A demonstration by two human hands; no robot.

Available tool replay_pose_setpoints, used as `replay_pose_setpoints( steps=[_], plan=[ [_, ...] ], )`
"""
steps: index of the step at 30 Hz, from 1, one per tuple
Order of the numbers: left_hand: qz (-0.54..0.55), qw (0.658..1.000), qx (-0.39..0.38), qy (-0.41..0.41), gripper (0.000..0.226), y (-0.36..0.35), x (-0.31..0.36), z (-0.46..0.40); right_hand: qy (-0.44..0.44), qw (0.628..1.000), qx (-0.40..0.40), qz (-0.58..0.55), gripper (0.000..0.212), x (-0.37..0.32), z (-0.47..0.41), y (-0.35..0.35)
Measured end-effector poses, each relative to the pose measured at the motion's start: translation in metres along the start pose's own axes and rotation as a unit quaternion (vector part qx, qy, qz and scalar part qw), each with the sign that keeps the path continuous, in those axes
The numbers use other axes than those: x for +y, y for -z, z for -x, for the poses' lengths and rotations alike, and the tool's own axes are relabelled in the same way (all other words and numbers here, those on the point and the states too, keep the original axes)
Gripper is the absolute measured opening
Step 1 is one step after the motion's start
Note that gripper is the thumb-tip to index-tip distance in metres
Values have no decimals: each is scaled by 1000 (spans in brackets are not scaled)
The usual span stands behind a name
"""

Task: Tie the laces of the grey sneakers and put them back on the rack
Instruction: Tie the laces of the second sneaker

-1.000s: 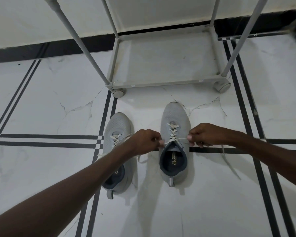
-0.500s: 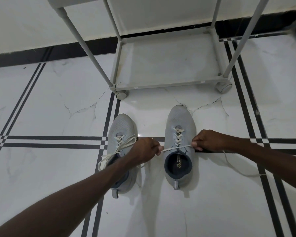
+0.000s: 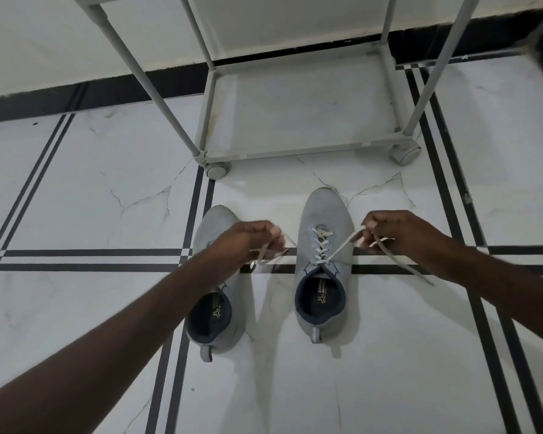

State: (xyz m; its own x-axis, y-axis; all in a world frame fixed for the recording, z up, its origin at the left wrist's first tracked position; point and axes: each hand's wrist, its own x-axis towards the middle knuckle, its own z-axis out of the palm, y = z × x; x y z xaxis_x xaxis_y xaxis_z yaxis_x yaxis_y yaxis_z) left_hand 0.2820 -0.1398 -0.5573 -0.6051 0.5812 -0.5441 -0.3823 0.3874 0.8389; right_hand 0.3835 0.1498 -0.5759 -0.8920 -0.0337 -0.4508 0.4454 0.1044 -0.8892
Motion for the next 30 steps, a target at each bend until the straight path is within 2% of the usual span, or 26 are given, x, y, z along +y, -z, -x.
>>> replay_pose_setpoints(
  steps=[3,5,8,12,14,17,19,24,27,30],
  plan=[
    [63,997,-46,-7,17,-18,12,-16,-14,991,-43,-127,16,-6,-4,-13],
    [57,997,-60,0,15,-28,14,-28,-15,988,-61,-140,16,-8,-9,-21],
    [59,998,-8,17,11,-39,12,-39,12,998,-37,-58,19,-7,-11,-32],
    [62,995,76,37,24,-53,3,-50,98,992,9,84,24,-4,-8,-48],
    [64,995,58,50,23,-57,0,-55,122,985,12,125,31,-3,-8,-53],
    [80,995,-19,49,35,-57,-3,-60,136,979,8,152,45,0,-9,-55],
    [93,995,-29,38,30,-56,-6,-61,143,975,9,171,48,1,-11,-55],
    [114,993,-4,39,21,-50,-13,-64,118,981,5,151,42,4,-17,-54],
    [151,987,-23,57,16,-51,-14,-63,111,985,8,131,35,2,-19,-54],
    [175,979,-76,65,13,-53,-13,-59,95,990,13,107,31,2,-22,-52]
  ],
)
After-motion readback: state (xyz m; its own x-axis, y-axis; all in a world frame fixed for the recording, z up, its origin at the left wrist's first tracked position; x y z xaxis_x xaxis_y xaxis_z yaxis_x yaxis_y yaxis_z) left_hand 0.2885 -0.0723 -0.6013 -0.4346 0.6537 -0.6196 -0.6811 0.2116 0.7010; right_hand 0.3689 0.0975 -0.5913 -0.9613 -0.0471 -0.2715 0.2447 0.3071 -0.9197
